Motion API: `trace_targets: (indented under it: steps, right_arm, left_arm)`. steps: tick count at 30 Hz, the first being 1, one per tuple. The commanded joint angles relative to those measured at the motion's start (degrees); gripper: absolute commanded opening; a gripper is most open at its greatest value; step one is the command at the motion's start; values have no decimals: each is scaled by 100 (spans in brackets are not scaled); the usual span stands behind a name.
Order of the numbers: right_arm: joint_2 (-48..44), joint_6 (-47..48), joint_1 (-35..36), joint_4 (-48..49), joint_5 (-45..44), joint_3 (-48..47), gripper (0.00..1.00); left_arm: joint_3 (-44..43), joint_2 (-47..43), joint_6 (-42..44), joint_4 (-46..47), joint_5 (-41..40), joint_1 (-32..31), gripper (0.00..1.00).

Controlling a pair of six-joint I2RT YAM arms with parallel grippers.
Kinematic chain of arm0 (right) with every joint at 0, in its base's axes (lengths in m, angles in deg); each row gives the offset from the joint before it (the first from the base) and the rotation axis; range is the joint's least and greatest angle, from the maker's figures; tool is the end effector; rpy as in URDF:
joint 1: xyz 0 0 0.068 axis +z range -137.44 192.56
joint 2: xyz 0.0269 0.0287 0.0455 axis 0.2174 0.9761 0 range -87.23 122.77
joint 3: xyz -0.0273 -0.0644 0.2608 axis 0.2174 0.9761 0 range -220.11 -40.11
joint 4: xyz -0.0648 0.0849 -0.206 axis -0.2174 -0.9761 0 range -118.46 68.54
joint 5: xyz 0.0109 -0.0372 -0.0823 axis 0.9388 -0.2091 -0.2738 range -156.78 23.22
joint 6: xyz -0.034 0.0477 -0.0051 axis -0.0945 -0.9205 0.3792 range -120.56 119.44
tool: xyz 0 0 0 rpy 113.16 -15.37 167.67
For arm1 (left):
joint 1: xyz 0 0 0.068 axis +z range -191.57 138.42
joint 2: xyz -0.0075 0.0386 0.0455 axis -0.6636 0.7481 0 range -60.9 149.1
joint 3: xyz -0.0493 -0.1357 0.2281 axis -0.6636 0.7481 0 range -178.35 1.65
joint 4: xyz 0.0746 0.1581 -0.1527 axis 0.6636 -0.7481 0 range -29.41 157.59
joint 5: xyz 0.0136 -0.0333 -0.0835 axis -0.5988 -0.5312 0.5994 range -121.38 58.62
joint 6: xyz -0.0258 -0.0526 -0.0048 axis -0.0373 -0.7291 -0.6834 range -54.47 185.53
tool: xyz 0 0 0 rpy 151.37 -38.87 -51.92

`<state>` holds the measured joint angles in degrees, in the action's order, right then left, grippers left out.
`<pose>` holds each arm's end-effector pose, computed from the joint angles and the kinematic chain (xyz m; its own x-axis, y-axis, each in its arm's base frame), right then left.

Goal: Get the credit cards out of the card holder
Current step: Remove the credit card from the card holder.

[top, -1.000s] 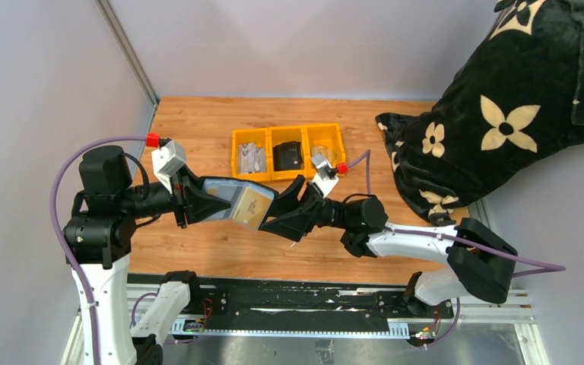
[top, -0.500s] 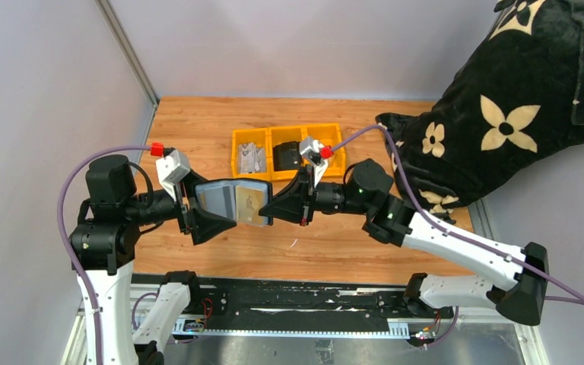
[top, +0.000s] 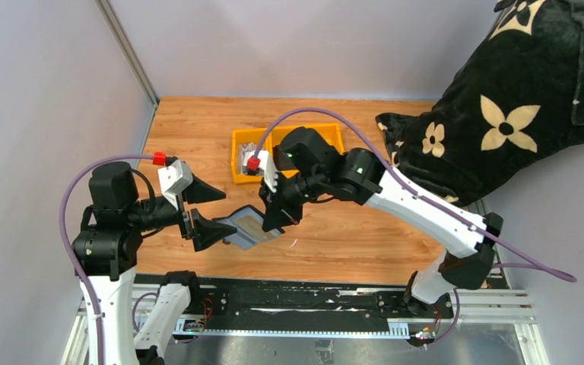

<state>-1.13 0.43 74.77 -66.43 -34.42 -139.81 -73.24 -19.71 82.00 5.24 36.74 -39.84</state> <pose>0.1149 0.2667 0.4252 -0.2261 -0.4604 -0.8585 -0.9644 -0.0185 0.2638 0.0478 -0.0382 0.4108 -0.2318 0.0986 -0.9677 0.9056 0.3851 -0.1777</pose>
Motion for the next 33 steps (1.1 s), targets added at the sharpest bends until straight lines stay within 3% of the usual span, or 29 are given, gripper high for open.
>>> trace_targets:
  steps: [1,8,11,19,21,24,27,30,33]
  right_arm:
    - [349,794,211,-1156,422,-1059,0]
    - [1097,1098,259,-1560,1056,-2191,0]
    - [1334,1156,297,-1619,1101,-2503,0]
    - [1360,1118,304,-1170,1496,-2576,1]
    - [1048,967,253,-601,1584,-2031,15]
    - [100,136,64,1567,1738,-450,38]
    - [-900,-1313,-233,4700,1559,1943,54]
    - [-1455,-2473,-332,7401,1068,3537,63]
    - [-1465,-3180,-320,8972,700,4274,66]
  left_arm:
    - [485,-160,193,33,146,-9,100]
    - [736,-342,449,38,374,-9,100]
    - [685,-269,420,32,605,-13,91]
    - [728,-139,423,8,941,-15,17]
    - [666,-114,455,12,969,-15,3]
    - [415,16,505,-15,1096,-16,0]
    - [38,233,396,-29,1261,-11,0]
    - [-284,420,255,-45,1411,-15,0]
    - [-502,484,181,-50,1248,-16,0]
